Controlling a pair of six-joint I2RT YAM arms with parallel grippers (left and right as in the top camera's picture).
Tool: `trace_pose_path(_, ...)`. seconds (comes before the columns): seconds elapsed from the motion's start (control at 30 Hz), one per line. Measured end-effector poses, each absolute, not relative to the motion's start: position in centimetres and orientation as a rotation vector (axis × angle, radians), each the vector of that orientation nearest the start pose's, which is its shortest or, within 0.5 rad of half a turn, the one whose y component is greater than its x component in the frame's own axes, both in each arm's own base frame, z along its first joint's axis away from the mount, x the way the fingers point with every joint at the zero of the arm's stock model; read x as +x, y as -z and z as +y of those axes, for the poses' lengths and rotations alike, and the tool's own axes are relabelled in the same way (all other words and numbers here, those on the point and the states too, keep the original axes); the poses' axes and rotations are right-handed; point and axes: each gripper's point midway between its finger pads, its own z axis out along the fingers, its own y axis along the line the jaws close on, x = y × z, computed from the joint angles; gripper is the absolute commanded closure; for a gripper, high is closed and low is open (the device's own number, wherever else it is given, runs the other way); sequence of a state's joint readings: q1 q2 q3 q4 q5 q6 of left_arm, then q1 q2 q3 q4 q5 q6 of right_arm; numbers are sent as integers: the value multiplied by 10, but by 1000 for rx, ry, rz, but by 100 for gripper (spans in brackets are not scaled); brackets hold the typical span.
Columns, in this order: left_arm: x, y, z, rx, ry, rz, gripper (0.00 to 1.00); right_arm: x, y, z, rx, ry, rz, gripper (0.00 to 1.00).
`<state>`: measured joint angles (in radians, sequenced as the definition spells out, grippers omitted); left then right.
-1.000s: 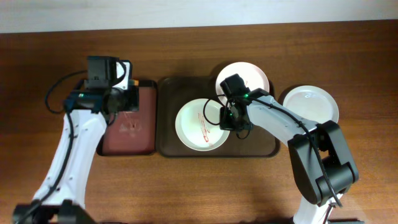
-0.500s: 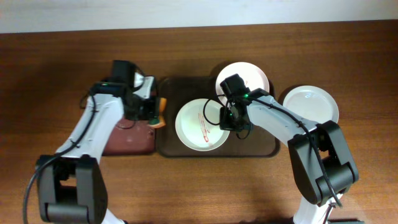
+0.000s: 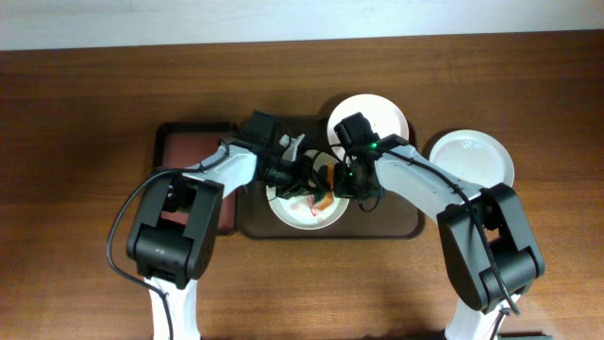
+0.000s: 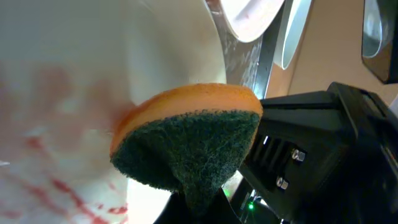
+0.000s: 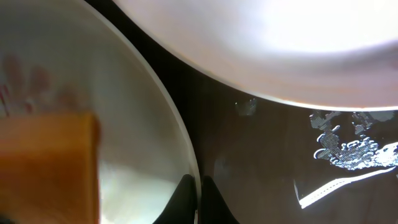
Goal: Clean dirty plates on tray and stack at the side
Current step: 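Scrub the left plate with the sponge while the right gripper holds it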
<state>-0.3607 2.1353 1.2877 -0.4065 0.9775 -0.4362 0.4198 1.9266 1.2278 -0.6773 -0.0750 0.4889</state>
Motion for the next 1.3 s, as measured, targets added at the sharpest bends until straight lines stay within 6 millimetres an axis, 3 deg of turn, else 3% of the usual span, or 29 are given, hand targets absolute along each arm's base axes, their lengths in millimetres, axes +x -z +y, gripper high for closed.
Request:
trace_pose_path(0.1,329,-25,-282,98,1524,2935,100,347,-8,169,92,-228,2990,96)
trace_pose_path(0.37,329,-15,-275,81,1412,2982,100,347,-8,169,92,-228,2990,96)
trace_pose_path(0.53,334,-4,-268,66,1266,3011,100,347,-8,169,92,-228,2990,96)
trace_pose_path(0.63,351,-5,-261,58,1144,2993,100,346,-8,168,93,-226,2992,96)
trace_pose_path(0.7,384,-9,-243,23,982,2937,100,346,-8,168,93,-225,2993,96)
trace_pose_path(0.73,391,-8,-234,-4,939,2933,100,345,-8,168,92,-224,2996,96)
trace_pose_path(0.77,392,-7,-224,-37,900,2955,100,345,-8,168,93,-224,2996,96)
trace_pose_path(0.83,374,-5,-208,-80,806,3068,100,344,-8,168,93,-223,3000,96)
trace_pose_path(0.9,350,-10,-212,-32,915,3141,100,342,-8,167,89,-217,3009,96)
trace_pose_path(1.1,334,-27,-245,68,1270,3078,100,341,-9,166,89,-214,3012,96)
trace_pose_path(1.3,316,-9,-261,130,1299,3066,100,340,-8,166,90,-212,3015,96)
